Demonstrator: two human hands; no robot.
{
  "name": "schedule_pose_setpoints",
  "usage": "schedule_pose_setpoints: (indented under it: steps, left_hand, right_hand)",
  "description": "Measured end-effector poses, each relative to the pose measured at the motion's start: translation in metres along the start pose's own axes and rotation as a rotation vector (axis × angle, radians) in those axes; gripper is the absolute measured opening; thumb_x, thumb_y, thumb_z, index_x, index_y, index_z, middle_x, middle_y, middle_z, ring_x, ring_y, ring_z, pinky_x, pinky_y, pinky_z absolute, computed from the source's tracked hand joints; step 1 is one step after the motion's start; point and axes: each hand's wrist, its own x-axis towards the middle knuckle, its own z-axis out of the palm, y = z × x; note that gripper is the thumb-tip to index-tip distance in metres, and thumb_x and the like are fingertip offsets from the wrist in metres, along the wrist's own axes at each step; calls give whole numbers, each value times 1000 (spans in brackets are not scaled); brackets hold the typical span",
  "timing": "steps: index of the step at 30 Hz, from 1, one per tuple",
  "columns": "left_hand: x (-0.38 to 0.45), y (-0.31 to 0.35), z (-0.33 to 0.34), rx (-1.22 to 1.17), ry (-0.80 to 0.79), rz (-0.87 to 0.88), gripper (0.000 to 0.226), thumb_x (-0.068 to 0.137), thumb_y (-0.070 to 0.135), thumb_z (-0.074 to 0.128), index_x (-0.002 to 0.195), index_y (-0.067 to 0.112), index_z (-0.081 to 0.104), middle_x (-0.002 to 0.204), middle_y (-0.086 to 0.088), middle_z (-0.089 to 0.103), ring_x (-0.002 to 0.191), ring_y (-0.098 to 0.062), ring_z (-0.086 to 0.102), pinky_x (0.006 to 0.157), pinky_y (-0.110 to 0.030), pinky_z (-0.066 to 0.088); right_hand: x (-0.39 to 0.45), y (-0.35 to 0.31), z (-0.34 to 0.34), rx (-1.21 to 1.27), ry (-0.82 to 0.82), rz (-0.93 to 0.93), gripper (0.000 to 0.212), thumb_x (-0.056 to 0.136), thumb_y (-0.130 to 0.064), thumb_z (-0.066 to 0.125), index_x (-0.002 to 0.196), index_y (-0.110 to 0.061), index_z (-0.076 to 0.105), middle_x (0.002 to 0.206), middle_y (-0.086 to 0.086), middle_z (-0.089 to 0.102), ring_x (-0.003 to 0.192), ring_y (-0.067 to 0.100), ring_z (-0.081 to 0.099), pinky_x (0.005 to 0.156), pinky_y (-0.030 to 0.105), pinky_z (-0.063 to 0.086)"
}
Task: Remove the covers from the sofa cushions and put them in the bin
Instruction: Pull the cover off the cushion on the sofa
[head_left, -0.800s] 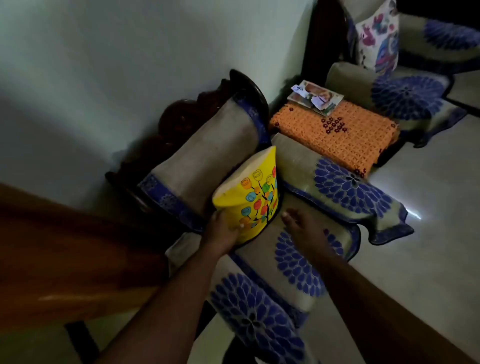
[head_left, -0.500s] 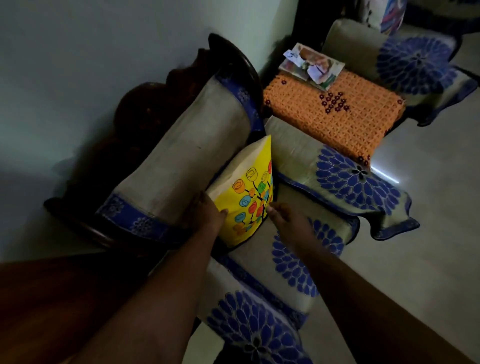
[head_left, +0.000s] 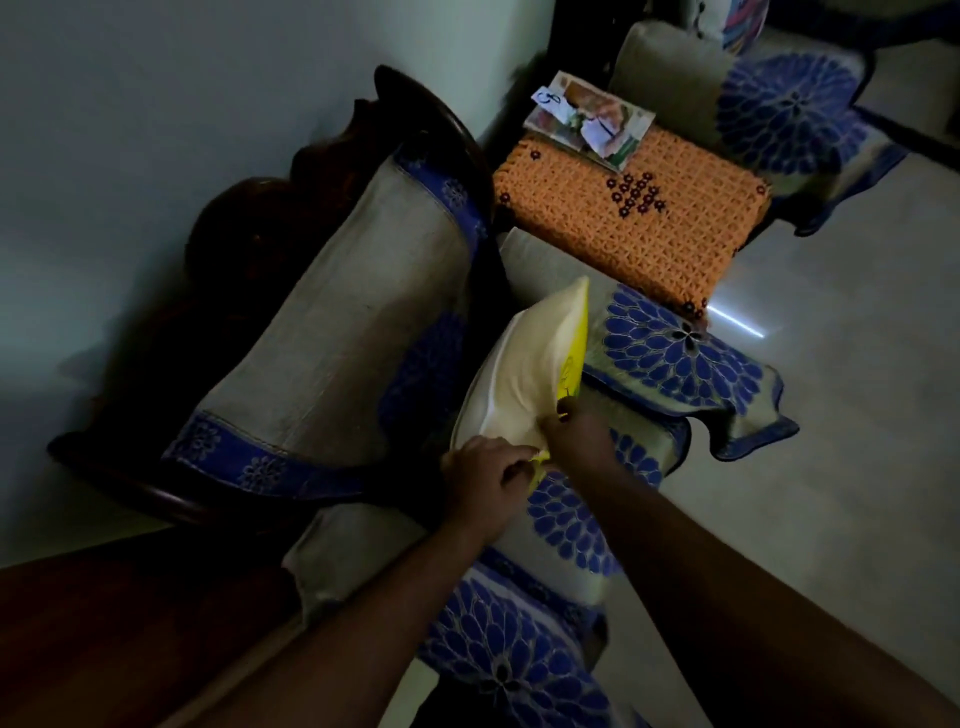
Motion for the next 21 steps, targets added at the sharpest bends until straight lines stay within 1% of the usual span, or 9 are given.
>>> schedule_pose_setpoints:
  steps: [3, 5, 7, 8, 10, 13, 16, 19, 21]
  left_hand:
    - [-27, 6, 1, -220, -49, -74, 35, 85, 54, 57, 102, 30, 77, 106, 5, 64, 99, -17, 60, 85, -41, 53]
    - [-38, 12, -7, -375, -58, -232, 57, 84, 57, 53, 126, 21, 67, 137, -6, 50, 121, -25, 54, 100, -47, 49]
    - [-50, 25, -20, -388, -152, -306, 71, 94, 57, 52, 152, 16, 40, 157, -4, 33, 142, -20, 36, 114, -34, 36]
    - [-56, 33, -23, -394, -211, -291, 72, 98, 54, 52, 156, 17, 31, 159, 2, 29, 144, -13, 31, 112, -24, 31]
    - [-74, 64, -26, -298, -251, -195, 76, 96, 55, 55, 156, 17, 29, 153, 9, 31, 137, -5, 30, 103, -12, 27]
    - [-102, 102, -9, -267, -216, -279, 82, 81, 67, 66, 140, 13, 47, 133, 1, 54, 118, -16, 53, 95, -30, 46]
    - [-118, 127, 3, -283, -305, -381, 80, 73, 80, 62, 123, 18, 62, 113, 0, 68, 101, -19, 65, 86, -38, 55]
    - [-122, 147, 13, -301, -270, -340, 51, 84, 61, 59, 98, 14, 70, 92, -6, 70, 85, -22, 66, 71, -37, 49]
    - [-123, 162, 13, -308, -148, -327, 41, 96, 45, 57, 74, 11, 58, 72, -5, 58, 69, -22, 57, 58, -34, 40]
  right_hand:
    - [-36, 25, -37, -27, 24, -133, 18, 99, -21, 59, 112, -11, 64, 103, 12, 69, 79, 29, 68, 69, 48, 59]
    - [-70, 37, -60, 115, -52, -230, 9, 101, -19, 58, 101, -19, 67, 92, 6, 70, 72, 17, 62, 66, 39, 53]
    - [-97, 48, -81, 275, -127, -297, 16, 101, -13, 57, 92, -20, 68, 80, -6, 67, 70, 8, 58, 64, 28, 47]
    - [-106, 51, -91, 340, -146, -297, 19, 102, -9, 56, 90, -18, 67, 76, -9, 64, 68, 5, 56, 64, 23, 45]
    - [-129, 54, -115, 475, -170, -280, 17, 102, -7, 53, 95, -15, 67, 80, -8, 67, 74, 6, 61, 67, 21, 49]
    - [-150, 64, -142, 611, -128, -264, 16, 103, -7, 53, 105, -13, 67, 96, 2, 71, 89, 14, 66, 81, 30, 53]
    - [-172, 73, -158, 579, -124, -308, 16, 103, -9, 54, 103, -16, 68, 98, 2, 71, 93, 18, 65, 85, 35, 53]
    - [-189, 67, -169, 450, -94, -361, 12, 103, -15, 56, 109, -15, 67, 99, -2, 67, 96, 20, 64, 81, 34, 50]
    - [-201, 63, -174, 95, 148, -432, 34, 99, -31, 62, 128, -15, 57, 122, 2, 57, 112, 25, 59, 85, 33, 49]
